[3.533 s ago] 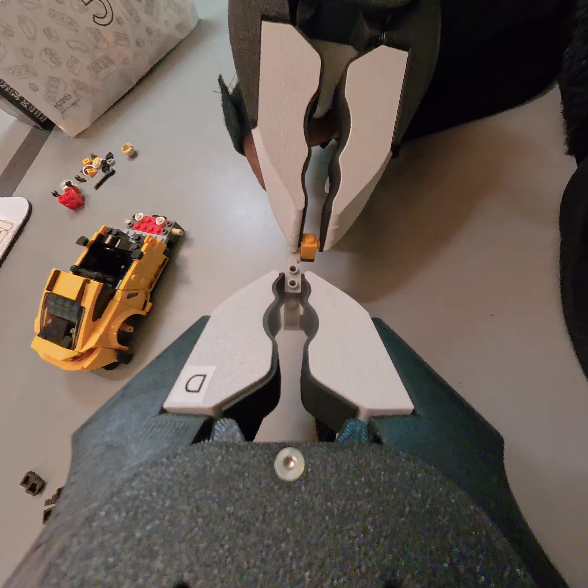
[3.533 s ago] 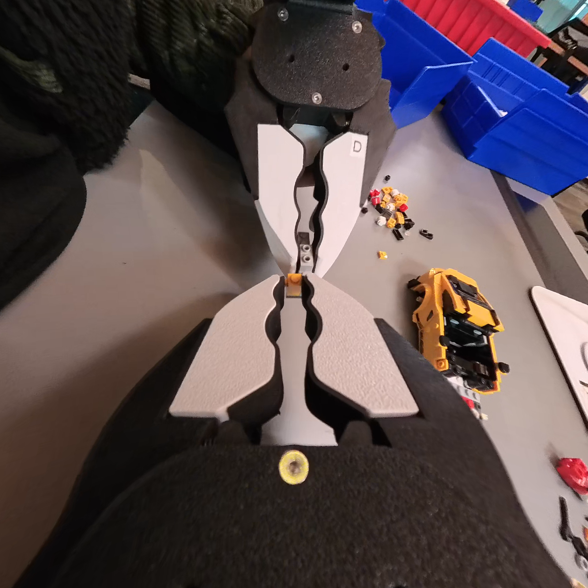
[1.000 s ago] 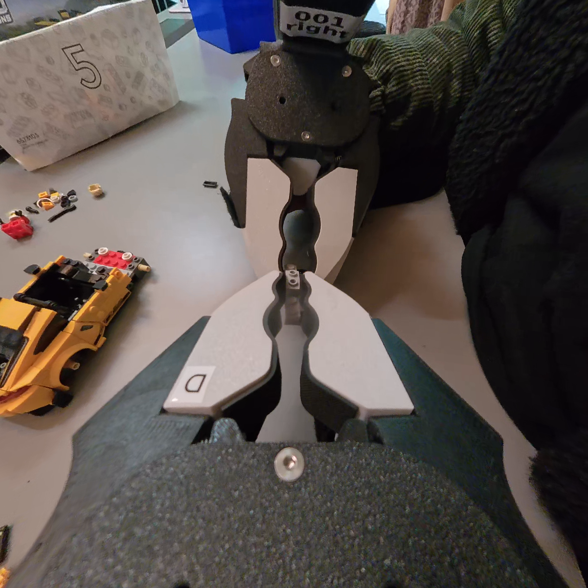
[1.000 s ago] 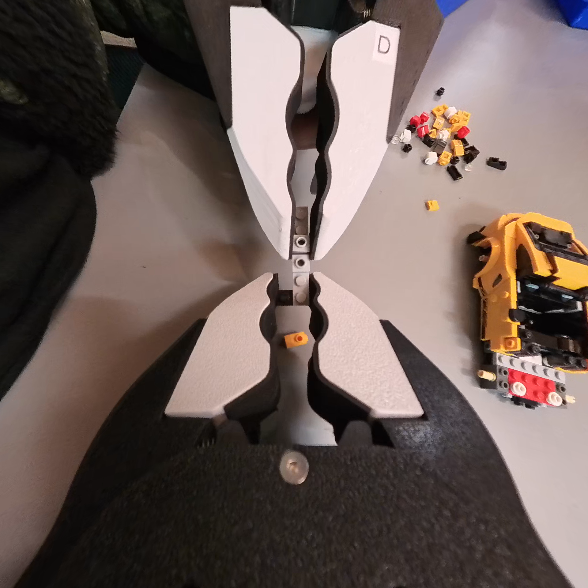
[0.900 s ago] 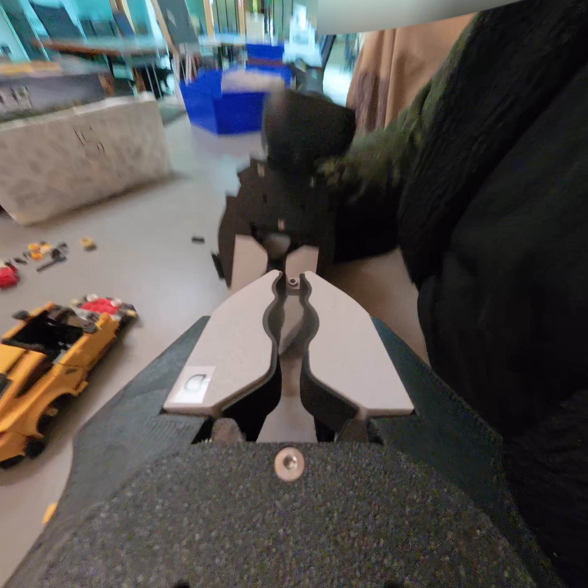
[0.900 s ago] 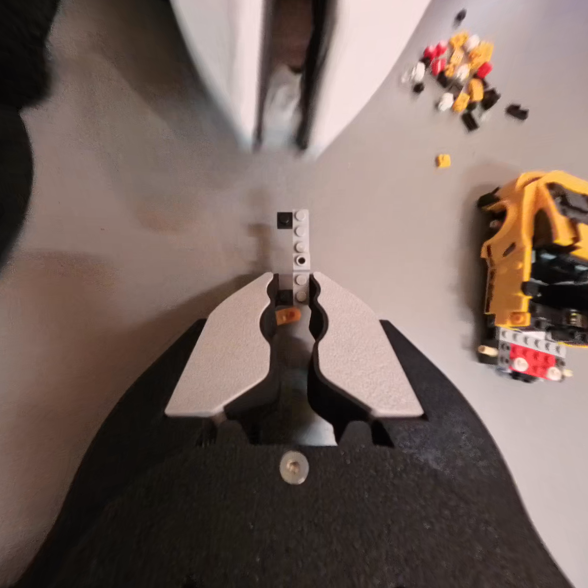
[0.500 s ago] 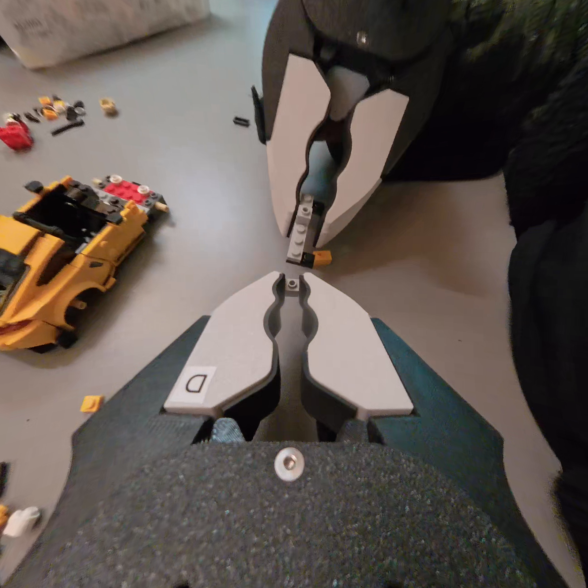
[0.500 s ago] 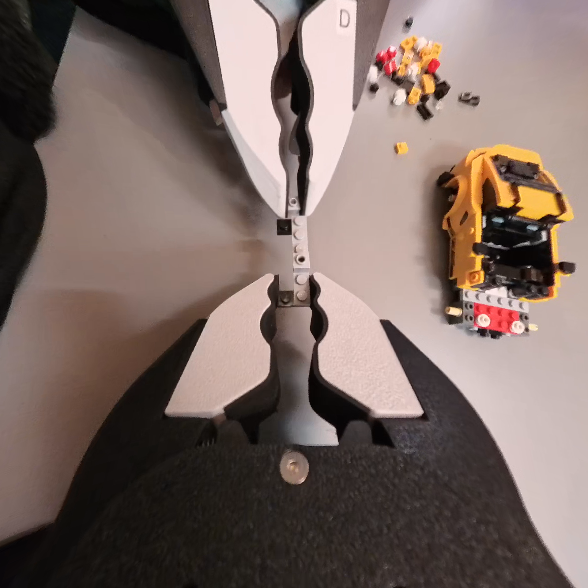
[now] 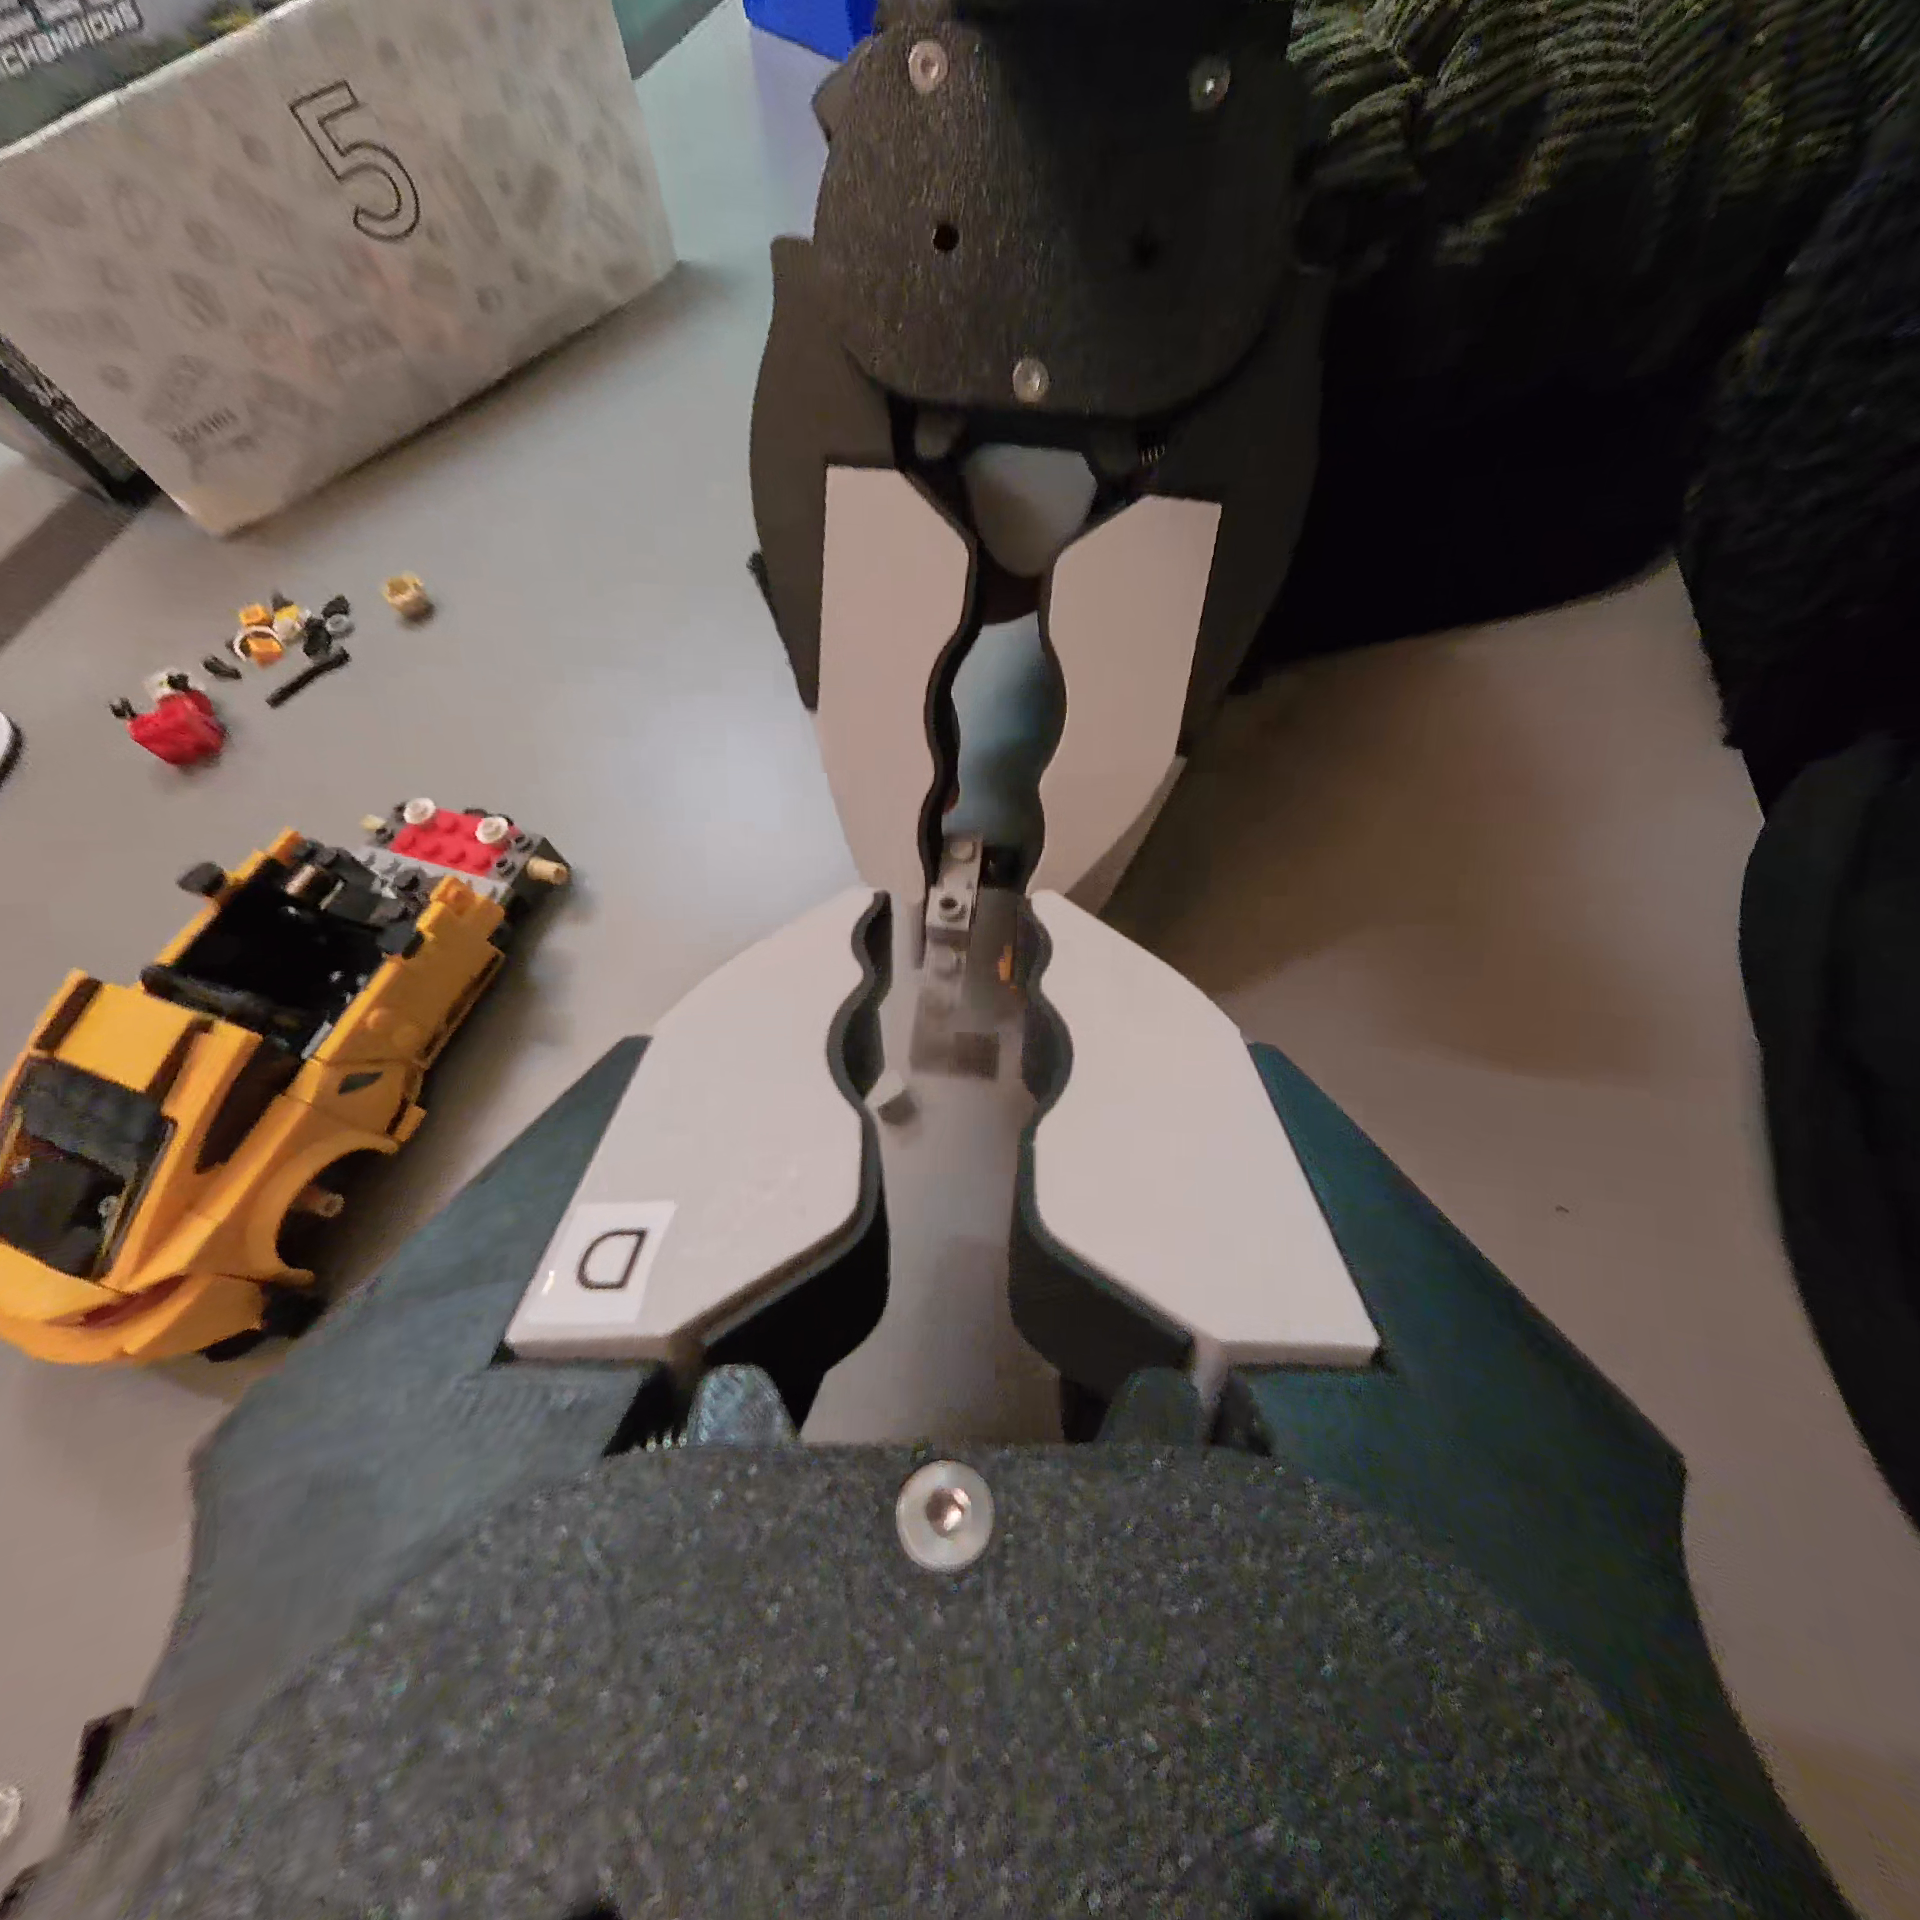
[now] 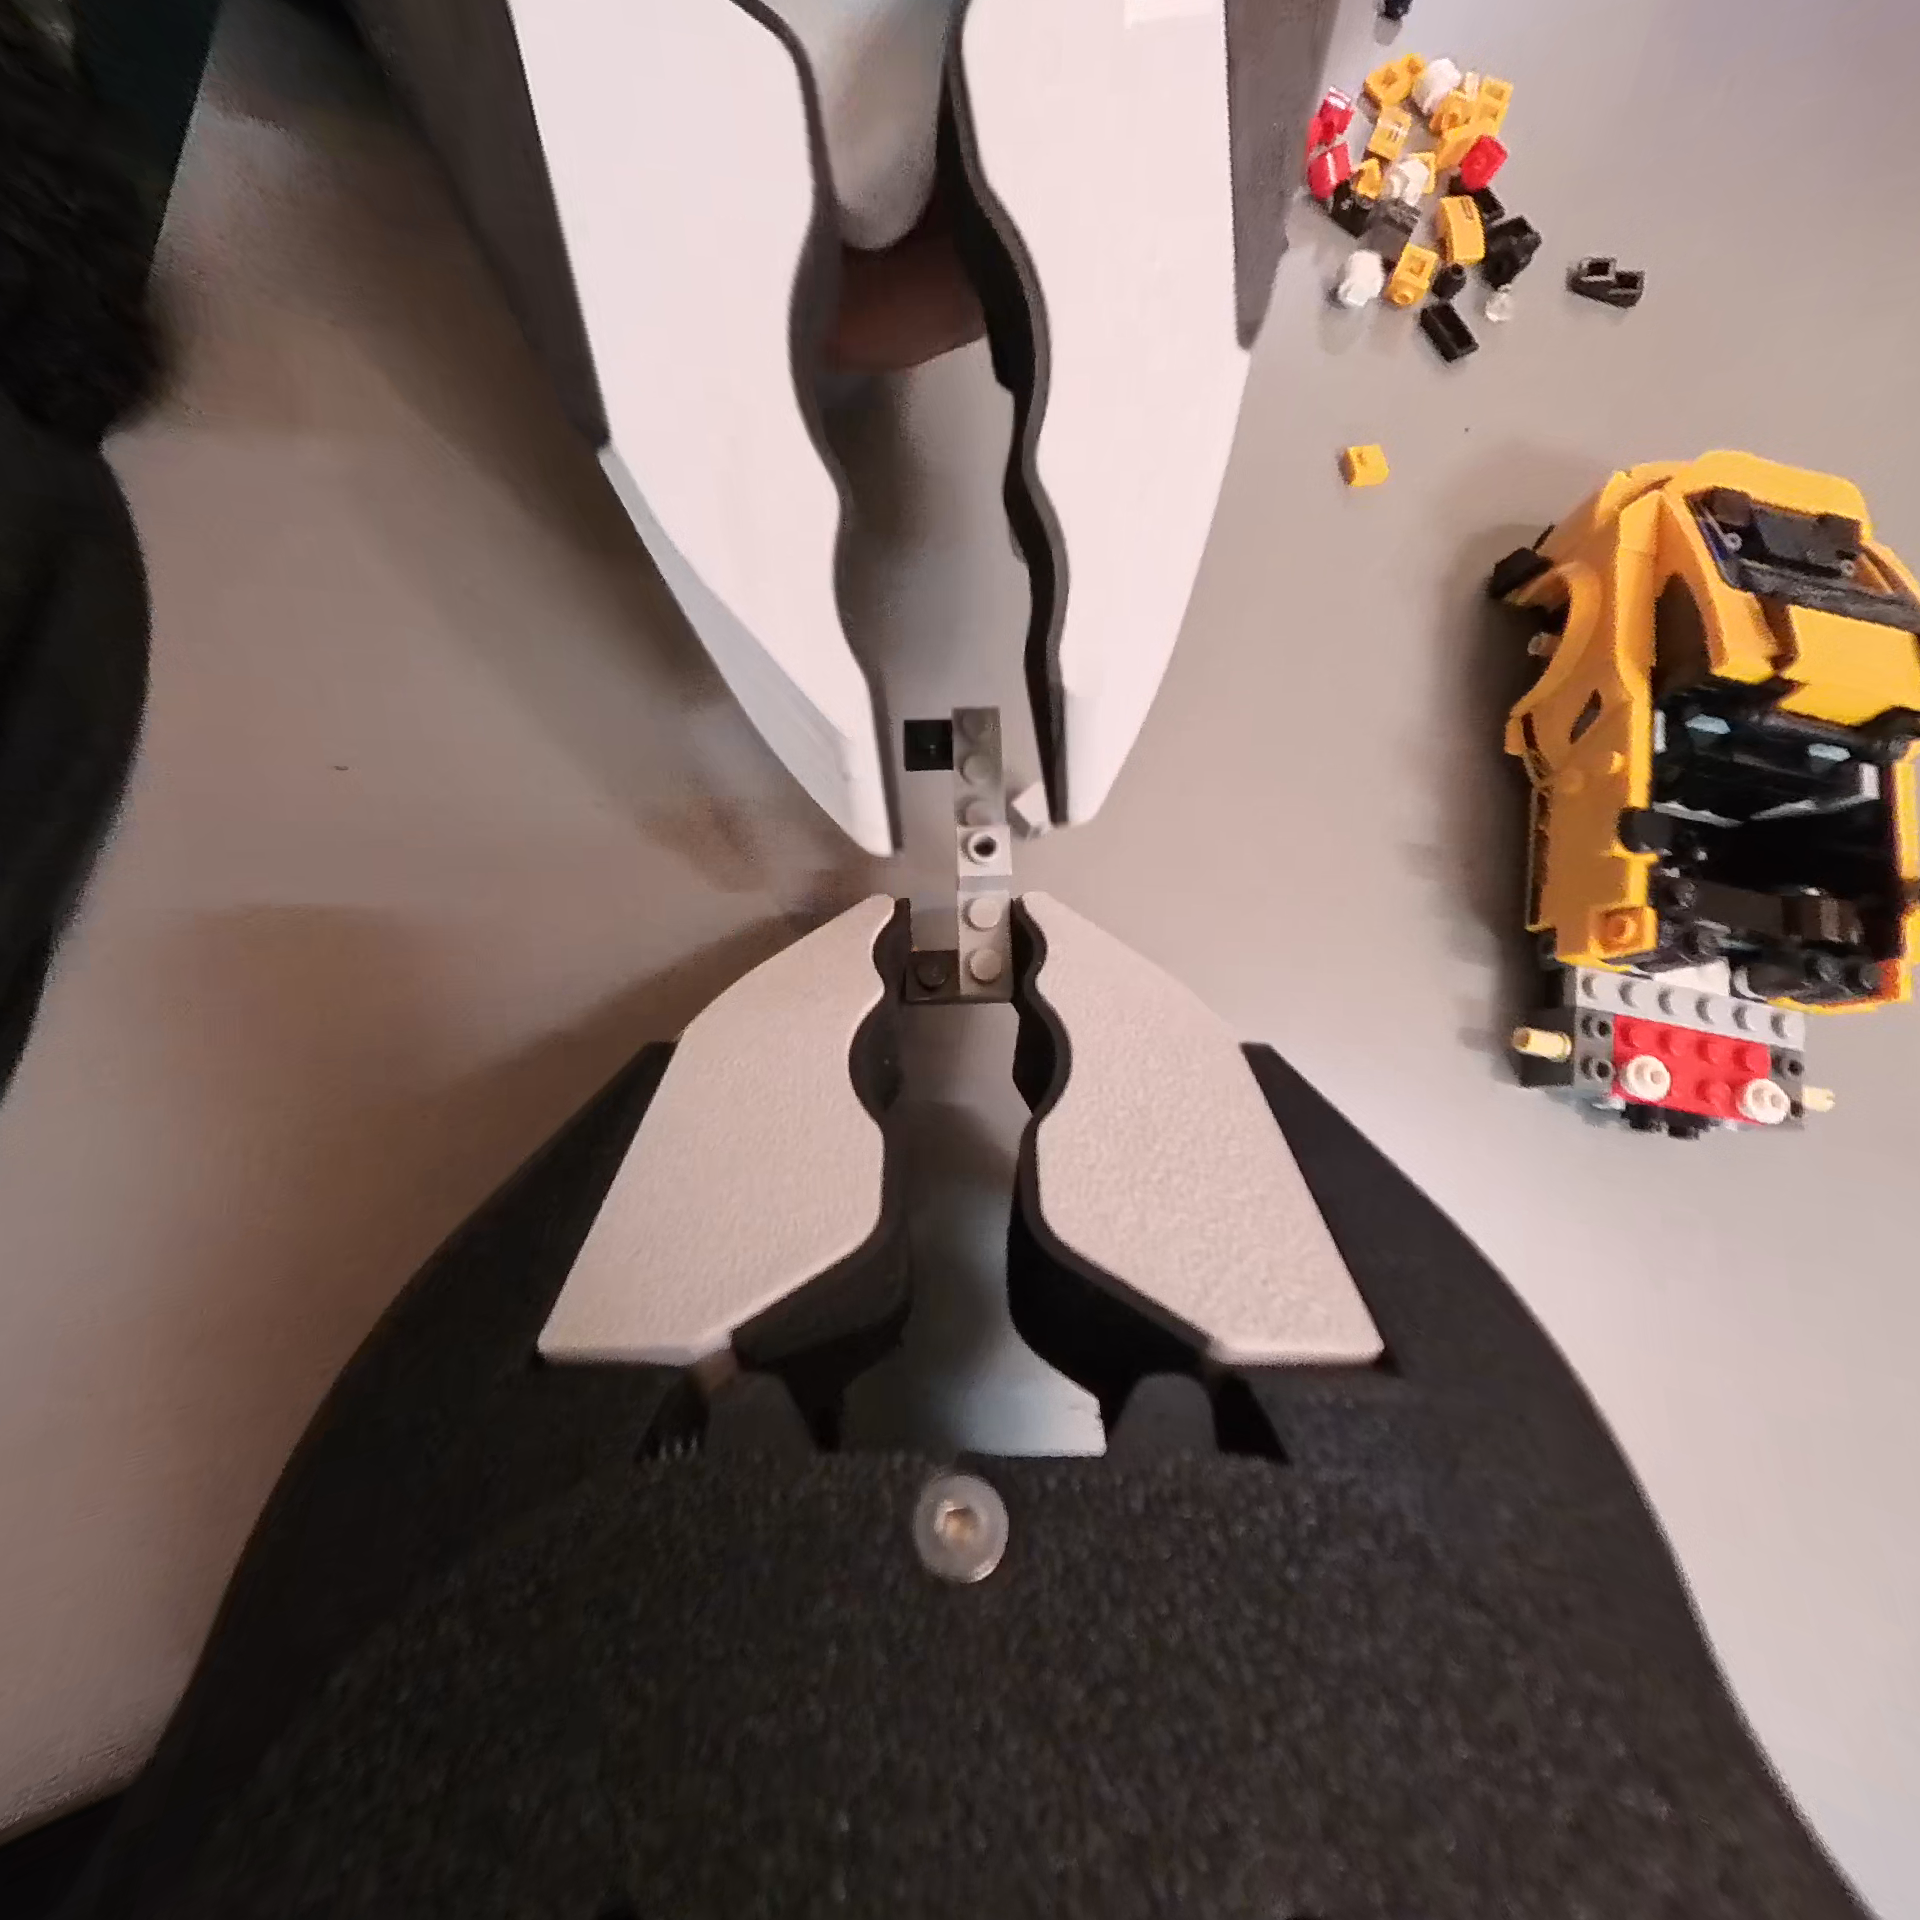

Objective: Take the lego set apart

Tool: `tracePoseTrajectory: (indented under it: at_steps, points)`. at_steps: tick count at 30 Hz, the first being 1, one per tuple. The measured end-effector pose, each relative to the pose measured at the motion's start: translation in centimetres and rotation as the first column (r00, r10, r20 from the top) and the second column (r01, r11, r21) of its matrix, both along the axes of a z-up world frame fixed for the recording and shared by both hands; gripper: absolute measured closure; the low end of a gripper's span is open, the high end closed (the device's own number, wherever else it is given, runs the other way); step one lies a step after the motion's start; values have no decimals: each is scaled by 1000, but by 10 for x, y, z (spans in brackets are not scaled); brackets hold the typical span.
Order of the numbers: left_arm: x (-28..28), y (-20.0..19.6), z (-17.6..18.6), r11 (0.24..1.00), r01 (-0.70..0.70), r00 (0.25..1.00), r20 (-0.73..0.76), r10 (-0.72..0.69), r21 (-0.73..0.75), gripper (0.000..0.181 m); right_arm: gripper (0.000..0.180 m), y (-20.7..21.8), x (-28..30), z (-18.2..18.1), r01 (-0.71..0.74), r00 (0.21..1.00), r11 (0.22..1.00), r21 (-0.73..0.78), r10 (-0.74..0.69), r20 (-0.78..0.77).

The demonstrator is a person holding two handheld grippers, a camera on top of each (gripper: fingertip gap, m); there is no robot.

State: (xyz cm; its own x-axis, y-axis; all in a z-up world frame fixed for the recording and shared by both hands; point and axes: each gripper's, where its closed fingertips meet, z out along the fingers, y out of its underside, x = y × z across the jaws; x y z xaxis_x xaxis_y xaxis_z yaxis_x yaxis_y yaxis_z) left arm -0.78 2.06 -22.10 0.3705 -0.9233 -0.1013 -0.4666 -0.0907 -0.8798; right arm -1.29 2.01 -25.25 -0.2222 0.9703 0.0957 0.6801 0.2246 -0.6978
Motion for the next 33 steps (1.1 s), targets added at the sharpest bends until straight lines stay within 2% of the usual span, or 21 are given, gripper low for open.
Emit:
tracePoseTrajectory:
  at_steps: [3,7,8,10,11,15,18,19,21,24,29,33]
  points:
    - [5,-1,-4,1000,15,999,-35,-14,5,173,163,-5,-3,1,-14,1000,1000,5,14,-4]
    - [5,-3,-2,1000,16,998,-56,-15,13,174,162,-6,-3,3,-21,1000,1000,5,21,-14]
    - [6,-6,0,999,35,998,-60,-34,25,181,163,-6,-3,2,-16,1000,1000,15,16,-7]
    - [13,-13,19,997,65,997,48,-66,35,181,162,-3,2,-11,-22,998,997,74,17,64]
    - [12,-12,25,997,63,995,74,-66,41,181,162,-6,0,-11,-34,998,997,69,30,50]
    - [-5,2,30,999,-8,995,103,4,41,180,163,-3,-2,0,-5,1000,1000,18,5,-4]
    - [-10,4,26,1000,-10,995,95,9,7,181,163,1,-1,6,13,999,1000,0,-13,-34]
    - [-8,2,22,1000,2,997,81,-3,3,167,163,1,-1,7,12,999,1000,-6,-12,-41]
    - [-3,-4,13,999,35,999,39,-35,-8,158,163,-1,-2,8,6,999,1000,-6,-6,-44]
    - [0,-2,3,999,31,999,-35,-31,22,173,163,-5,-3,9,-10,999,1000,2,10,-51]
    - [2,-8,7,998,51,998,-44,-50,23,173,162,-11,-5,8,-34,998,999,15,35,-45]
    - [4,-12,14,997,71,997,5,-71,26,173,162,-15,-7,11,-41,997,999,0,41,-60]
